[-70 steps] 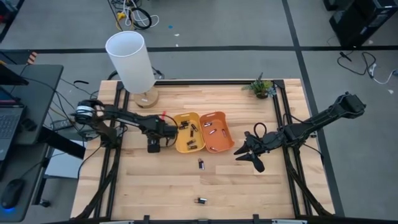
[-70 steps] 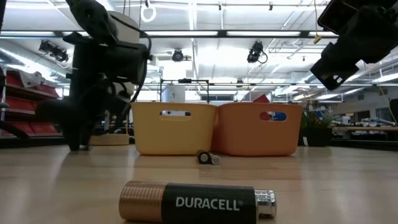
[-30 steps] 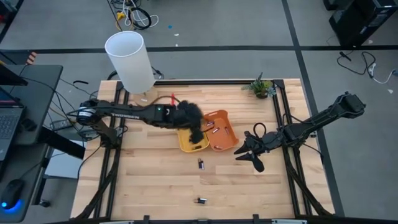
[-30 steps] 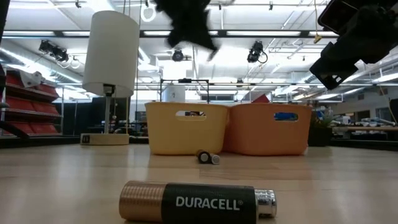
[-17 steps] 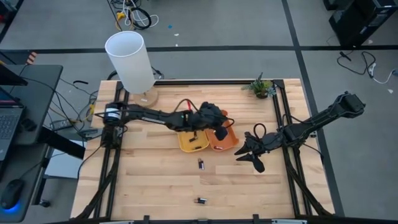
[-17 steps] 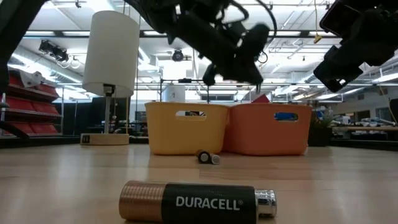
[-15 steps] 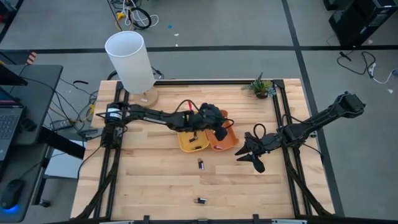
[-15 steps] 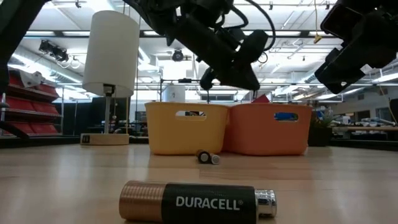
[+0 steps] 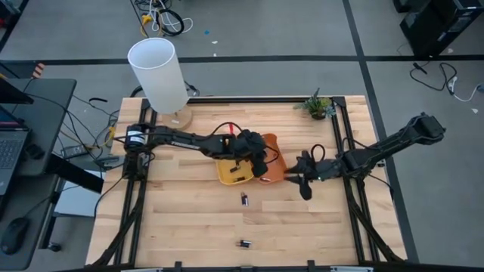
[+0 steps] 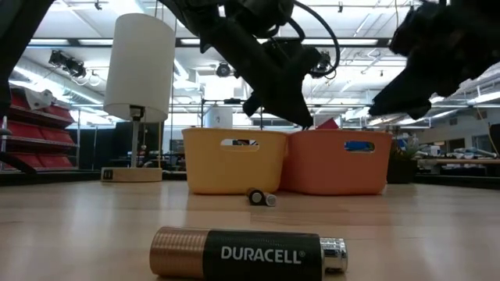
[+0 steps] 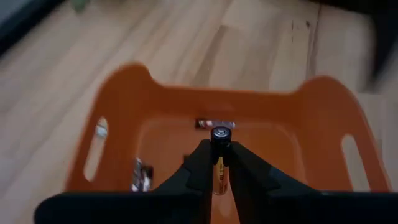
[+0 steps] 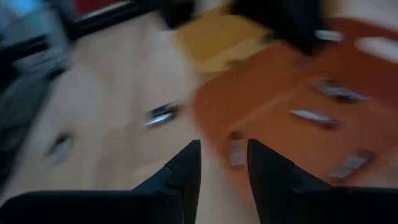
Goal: Sort batteries
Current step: Put the bottom left silver battery into the orange bin, then put the top black battery into the yellow bin
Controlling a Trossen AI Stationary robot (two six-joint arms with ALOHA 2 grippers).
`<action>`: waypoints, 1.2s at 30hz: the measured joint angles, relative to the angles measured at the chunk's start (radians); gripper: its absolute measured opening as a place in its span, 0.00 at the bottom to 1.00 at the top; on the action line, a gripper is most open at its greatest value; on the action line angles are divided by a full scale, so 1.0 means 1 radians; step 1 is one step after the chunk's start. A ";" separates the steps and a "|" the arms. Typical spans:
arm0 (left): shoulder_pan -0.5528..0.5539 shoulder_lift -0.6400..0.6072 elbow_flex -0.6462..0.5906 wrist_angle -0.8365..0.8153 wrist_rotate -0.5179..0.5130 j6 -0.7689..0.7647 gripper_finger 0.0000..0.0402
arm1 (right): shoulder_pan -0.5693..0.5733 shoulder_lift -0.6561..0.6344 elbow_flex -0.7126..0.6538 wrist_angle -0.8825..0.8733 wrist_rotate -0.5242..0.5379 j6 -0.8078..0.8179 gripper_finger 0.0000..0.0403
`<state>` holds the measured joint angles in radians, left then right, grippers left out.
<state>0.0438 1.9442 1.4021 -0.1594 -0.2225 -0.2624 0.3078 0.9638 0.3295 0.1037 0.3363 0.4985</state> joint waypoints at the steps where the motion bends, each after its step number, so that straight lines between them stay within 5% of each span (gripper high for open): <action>1: 0.004 -0.001 0.000 0.008 0.000 0.018 0.13 | -0.008 0.000 -0.006 -0.003 0.047 0.014 0.29; 8: 0.046 -0.002 0.000 0.083 0.122 0.123 0.17 | -0.090 0.001 -0.036 -0.037 0.301 0.074 0.29; 12: 0.067 -0.001 0.000 0.084 0.156 0.134 0.17 | -0.177 0.001 -0.036 -0.119 0.344 0.088 0.27; 22: 0.074 0.076 0.000 0.142 0.105 0.026 0.25 | -0.305 0.044 -0.081 -0.153 0.203 0.086 0.23; 28: 0.075 0.066 0.000 0.068 0.093 0.069 0.34 | -0.320 0.107 -0.181 -0.024 0.144 0.181 0.22; 36: 0.069 -0.058 0.000 -0.001 0.083 0.179 0.32 | -0.335 0.167 -0.155 0.254 -0.043 0.090 0.21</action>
<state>0.1125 1.8867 1.4021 -0.1606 -0.1390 -0.0837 -0.0268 1.1313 0.1748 0.3572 0.2936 0.5885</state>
